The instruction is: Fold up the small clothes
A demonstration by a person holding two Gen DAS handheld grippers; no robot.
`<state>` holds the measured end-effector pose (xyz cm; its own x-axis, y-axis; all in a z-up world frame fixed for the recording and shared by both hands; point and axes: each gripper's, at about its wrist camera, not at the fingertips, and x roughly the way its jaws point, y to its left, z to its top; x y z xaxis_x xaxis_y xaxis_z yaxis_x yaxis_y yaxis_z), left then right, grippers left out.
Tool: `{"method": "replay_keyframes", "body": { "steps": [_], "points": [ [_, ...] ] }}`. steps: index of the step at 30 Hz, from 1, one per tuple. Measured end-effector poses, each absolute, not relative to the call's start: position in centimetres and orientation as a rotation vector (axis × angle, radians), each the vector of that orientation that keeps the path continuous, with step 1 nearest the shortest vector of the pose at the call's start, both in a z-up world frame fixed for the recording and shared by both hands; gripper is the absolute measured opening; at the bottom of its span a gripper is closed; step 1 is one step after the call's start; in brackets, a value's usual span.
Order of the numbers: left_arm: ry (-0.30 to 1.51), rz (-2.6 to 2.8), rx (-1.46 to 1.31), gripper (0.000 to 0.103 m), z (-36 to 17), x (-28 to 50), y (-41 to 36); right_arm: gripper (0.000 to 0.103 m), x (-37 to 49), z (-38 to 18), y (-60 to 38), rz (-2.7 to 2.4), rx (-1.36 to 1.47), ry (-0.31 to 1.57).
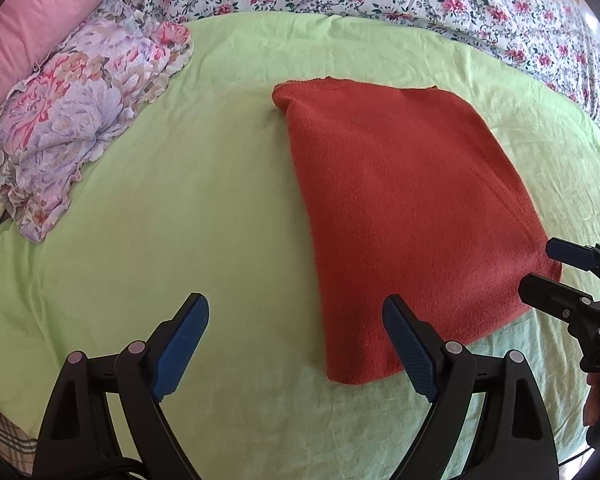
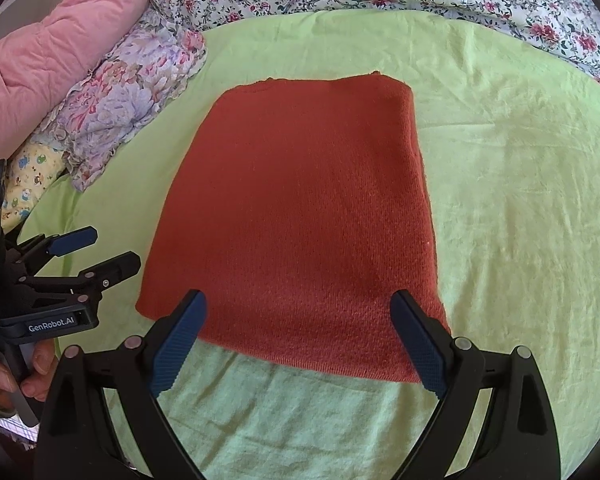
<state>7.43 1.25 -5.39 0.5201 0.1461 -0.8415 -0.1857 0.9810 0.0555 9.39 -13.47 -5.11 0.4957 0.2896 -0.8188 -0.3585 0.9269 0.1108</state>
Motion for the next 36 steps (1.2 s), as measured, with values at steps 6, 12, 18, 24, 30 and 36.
{"method": "replay_keyframes", "body": {
  "steps": [6, 12, 18, 24, 30, 36],
  "points": [
    [0.986, 0.2, -0.027, 0.089, -5.04, 7.48, 1.04, 0.093, 9.58, -4.89, -13.46, 0.404, -0.075, 0.962],
    [0.986, 0.2, -0.024, 0.089, -5.06, 7.49, 1.01, 0.093, 9.8, -4.94, -13.5, 0.404, -0.073, 0.967],
    [0.993, 0.198, -0.026, 0.089, -5.12, 7.66, 1.13, 0.093, 9.79, -4.94, -13.33, 0.405, -0.076, 0.969],
    [0.998, 0.197, -0.028, 0.09, -5.2, 7.73, 1.25, 0.093, 9.82, -4.93, -13.27, 0.404, -0.073, 0.967],
    [0.998, 0.192, -0.027, 0.09, -5.21, 7.94, 1.46, 0.093, 10.05, -4.78, -13.1, 0.406, -0.068, 0.967],
    [0.995, 0.191, -0.024, 0.09, -5.17, 7.92, 1.46, 0.093, 10.04, -4.74, -12.95, 0.409, -0.068, 0.964]
  ]
}}
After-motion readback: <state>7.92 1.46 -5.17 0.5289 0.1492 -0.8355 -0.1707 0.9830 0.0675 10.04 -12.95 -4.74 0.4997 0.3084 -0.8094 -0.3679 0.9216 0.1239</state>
